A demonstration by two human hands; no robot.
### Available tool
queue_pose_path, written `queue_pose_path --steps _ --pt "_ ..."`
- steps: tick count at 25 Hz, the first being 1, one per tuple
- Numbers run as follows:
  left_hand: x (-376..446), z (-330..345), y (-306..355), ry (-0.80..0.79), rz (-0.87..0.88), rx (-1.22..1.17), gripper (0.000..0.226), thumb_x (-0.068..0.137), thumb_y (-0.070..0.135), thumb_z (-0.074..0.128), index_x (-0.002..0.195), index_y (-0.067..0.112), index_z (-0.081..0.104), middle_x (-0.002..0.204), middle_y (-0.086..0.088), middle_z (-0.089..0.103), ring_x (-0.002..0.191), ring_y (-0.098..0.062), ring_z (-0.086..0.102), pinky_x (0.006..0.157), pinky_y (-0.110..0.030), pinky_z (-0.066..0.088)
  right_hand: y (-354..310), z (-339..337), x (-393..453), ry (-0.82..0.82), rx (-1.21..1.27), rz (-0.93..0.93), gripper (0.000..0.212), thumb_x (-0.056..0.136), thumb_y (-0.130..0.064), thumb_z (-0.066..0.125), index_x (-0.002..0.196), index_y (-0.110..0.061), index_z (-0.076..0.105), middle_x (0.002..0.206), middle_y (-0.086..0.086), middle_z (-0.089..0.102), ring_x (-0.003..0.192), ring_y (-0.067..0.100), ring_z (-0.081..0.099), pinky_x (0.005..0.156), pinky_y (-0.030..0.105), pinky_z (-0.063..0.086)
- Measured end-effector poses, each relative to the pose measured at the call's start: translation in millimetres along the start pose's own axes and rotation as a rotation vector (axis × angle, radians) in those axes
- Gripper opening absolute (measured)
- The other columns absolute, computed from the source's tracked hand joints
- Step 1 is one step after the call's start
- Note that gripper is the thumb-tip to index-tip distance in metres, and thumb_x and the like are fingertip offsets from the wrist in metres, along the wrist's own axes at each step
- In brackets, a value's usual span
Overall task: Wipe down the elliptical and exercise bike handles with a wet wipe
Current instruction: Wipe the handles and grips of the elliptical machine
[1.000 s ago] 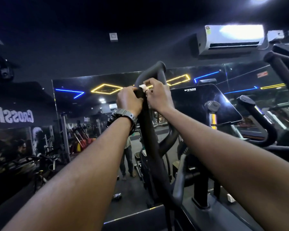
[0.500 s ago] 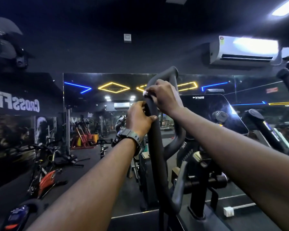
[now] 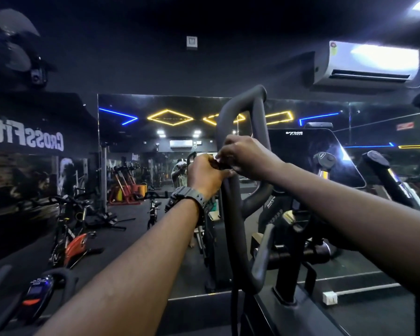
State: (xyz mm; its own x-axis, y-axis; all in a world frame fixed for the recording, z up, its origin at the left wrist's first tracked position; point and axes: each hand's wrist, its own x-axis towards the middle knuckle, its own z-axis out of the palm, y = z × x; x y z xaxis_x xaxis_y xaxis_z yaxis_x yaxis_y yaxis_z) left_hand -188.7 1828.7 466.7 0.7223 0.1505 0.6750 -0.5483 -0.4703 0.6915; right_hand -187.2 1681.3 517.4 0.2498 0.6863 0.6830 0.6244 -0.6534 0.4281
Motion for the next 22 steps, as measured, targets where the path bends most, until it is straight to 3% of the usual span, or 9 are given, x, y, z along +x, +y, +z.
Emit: queue_pose_path --steps 1,4,7,9,14,18,22 --pt "-2 -1 -2 -0.024 -0.003 -0.025 0.030 0.071 0.019 0.086 0.095 0.018 0.067 0.090 0.004 0.071 0.088 -0.011 0.068 0.071 -0.023 0.050 6 -5 -1 -0.026 -0.026 0.001 0.029 0.084 -0.011 0.074 0.112 -0.015 0.071 0.105 0.003 0.061 0.084 0.011 0.057 0.077 0.029 0.055" --pt "-2 -1 -3 -0.033 0.002 -0.079 0.033 0.068 0.013 0.088 0.089 0.023 0.064 0.093 0.003 0.072 0.089 -0.014 0.069 0.083 -0.032 0.057 29 -12 10 0.145 -0.015 0.150 0.023 0.083 -0.009 0.074 0.105 -0.014 0.071 0.097 0.005 0.064 0.084 0.021 0.064 0.074 0.037 0.056" --pt "-1 -1 -3 -0.033 0.026 -0.077 0.034 0.067 0.013 0.088 0.086 0.026 0.062 0.093 0.001 0.072 0.090 -0.016 0.069 0.087 -0.040 0.058 10 3 -16 0.127 0.081 0.082 0.020 0.084 -0.010 0.074 0.103 -0.014 0.072 0.095 -0.001 0.066 0.080 0.006 0.057 0.074 0.021 0.051" --pt "-4 0 -6 -0.031 0.056 -0.084 0.037 0.068 0.014 0.088 0.090 0.027 0.061 0.095 0.003 0.071 0.092 -0.014 0.068 0.087 -0.038 0.058 3 3 -31 0.038 0.113 0.017 0.020 0.085 -0.011 0.074 0.104 -0.016 0.072 0.096 -0.004 0.067 0.082 0.003 0.057 0.075 0.017 0.047" --pt "-15 14 -13 0.053 0.017 -0.154 0.051 0.065 0.017 0.090 0.111 0.016 0.066 0.101 0.004 0.073 0.094 -0.012 0.070 0.086 -0.039 0.059 15 6 -15 0.257 0.174 0.298 0.016 0.087 -0.009 0.068 0.103 -0.012 0.071 0.097 0.003 0.071 0.089 0.016 0.066 0.079 0.025 0.052" --pt "-19 14 -13 0.063 0.067 -0.061 0.050 0.059 0.022 0.092 0.103 0.026 0.069 0.098 0.007 0.074 0.092 -0.012 0.071 0.084 -0.038 0.059 -6 15 -59 0.121 0.217 0.150 0.013 0.086 -0.014 0.072 0.098 -0.016 0.071 0.090 -0.001 0.071 0.082 0.014 0.067 0.072 0.035 0.057" --pt "-22 16 -11 0.038 0.063 -0.025 0.050 0.064 0.018 0.091 0.106 0.026 0.065 0.100 0.010 0.072 0.094 -0.009 0.069 0.084 -0.035 0.060 7 16 -35 0.233 0.150 0.431 0.014 0.089 -0.021 0.066 0.103 -0.023 0.064 0.092 0.004 0.067 0.082 0.022 0.065 0.067 0.037 0.055"
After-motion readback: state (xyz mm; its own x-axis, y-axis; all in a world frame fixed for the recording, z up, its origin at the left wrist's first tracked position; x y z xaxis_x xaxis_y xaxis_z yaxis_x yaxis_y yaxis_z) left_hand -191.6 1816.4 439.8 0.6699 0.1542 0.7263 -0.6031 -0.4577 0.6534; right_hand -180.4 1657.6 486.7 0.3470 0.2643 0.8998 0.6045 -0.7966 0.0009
